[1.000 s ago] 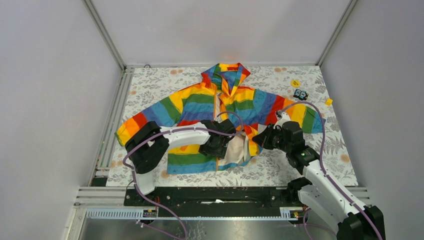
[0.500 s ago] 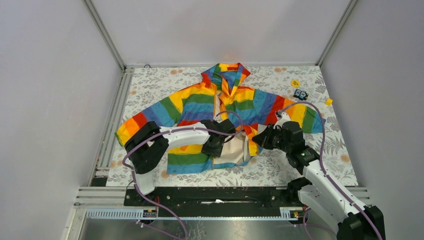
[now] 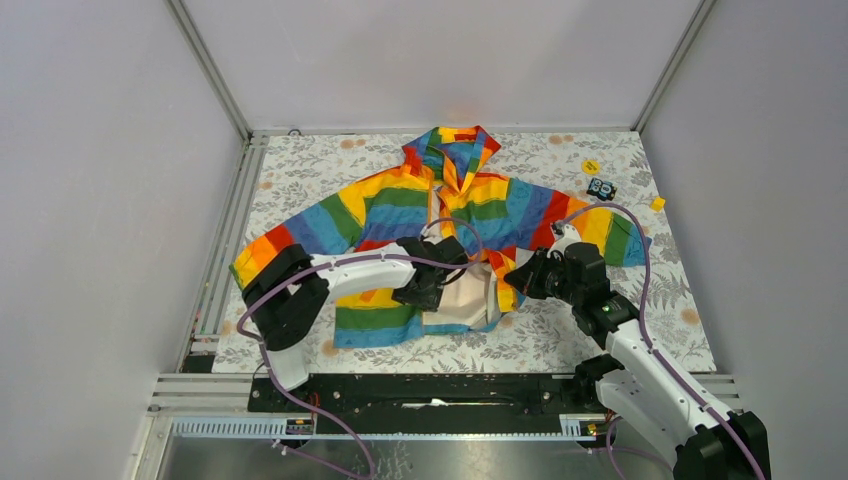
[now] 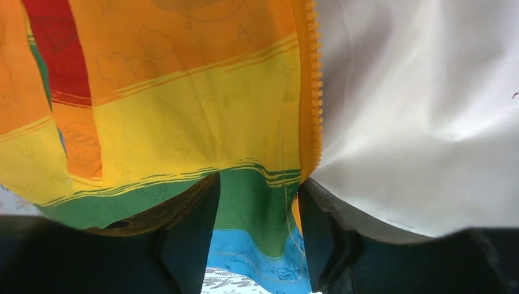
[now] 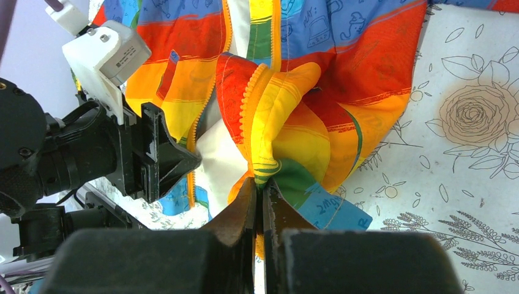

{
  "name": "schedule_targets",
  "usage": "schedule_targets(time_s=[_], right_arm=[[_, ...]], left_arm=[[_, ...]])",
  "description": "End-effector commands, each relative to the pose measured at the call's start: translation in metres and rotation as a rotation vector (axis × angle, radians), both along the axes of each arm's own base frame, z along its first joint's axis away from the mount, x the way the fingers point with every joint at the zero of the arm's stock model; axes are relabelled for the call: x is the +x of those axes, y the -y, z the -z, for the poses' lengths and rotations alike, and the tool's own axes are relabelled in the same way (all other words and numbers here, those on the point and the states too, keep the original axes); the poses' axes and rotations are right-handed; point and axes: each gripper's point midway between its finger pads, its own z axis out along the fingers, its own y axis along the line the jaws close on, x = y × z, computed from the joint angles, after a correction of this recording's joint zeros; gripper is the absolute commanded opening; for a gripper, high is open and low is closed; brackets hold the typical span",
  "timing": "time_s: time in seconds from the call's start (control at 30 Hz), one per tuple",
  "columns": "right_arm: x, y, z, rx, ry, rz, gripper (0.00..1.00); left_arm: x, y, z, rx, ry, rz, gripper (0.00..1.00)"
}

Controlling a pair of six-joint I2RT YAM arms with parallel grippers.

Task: Zip up the jacket

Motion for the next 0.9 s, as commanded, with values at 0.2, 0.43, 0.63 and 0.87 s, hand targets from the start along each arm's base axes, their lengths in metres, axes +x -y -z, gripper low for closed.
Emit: schedule_targets(time_s=[0.2,0.43,0.63,0.87], right_arm=[[0.01,-0.005,-0.023,0.026,0.065,-0.01,0.0],[0.01,-0.005,-0.026,0.029,0.068,-0.014,0.0],[0.009,-0.005,-0.025,0.028,0.064,-0.013,0.0],[0.008,-0.005,-0.023,0.028,0.062,-0.012,0.0]], left_arm=[[0.016,-0.01,-0.037,-0.035,0.107,-0.044,0.6],[0.002,0.008,-0.022,-0.156,-0.008,-0.012,0.58],[-0.006,0.016,-0.012,-0.225,-0.074,0.007,0.59],[-0.009,0.018,-0.017,-0.357,-0.13,-0.018,0.46]])
